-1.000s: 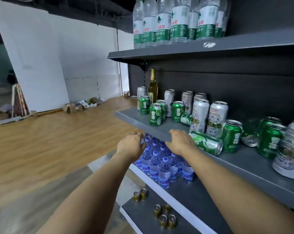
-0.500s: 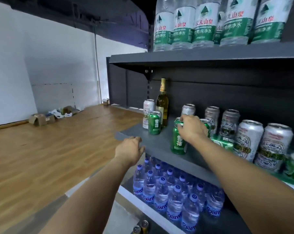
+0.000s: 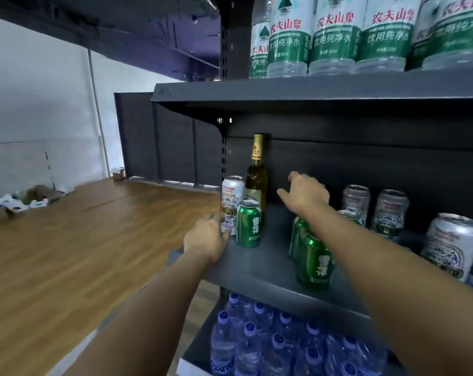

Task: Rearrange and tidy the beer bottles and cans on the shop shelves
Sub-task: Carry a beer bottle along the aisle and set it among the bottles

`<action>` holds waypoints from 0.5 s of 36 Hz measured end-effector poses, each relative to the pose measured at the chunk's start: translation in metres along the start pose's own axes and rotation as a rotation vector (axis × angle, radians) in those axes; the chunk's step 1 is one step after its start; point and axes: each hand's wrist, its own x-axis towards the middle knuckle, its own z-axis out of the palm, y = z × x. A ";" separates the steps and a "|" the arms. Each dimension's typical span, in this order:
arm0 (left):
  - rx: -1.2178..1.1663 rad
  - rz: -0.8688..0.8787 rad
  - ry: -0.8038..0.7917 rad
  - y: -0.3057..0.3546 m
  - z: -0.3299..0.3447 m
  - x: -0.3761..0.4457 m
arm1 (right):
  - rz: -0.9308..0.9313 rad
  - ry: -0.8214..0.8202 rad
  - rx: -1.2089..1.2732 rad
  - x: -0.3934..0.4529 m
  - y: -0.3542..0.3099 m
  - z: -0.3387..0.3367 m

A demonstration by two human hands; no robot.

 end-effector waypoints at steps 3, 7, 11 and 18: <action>-0.046 -0.009 0.018 -0.005 0.003 0.027 | 0.038 -0.026 0.051 0.021 -0.006 0.008; -0.085 0.018 0.074 -0.007 0.004 0.064 | 0.073 -0.101 0.082 0.047 -0.016 0.019; -0.170 0.000 0.137 -0.007 0.007 0.095 | 0.115 -0.152 0.092 0.069 -0.025 0.036; -0.467 -0.017 0.108 -0.010 0.024 0.133 | 0.204 -0.255 0.173 0.098 -0.045 0.061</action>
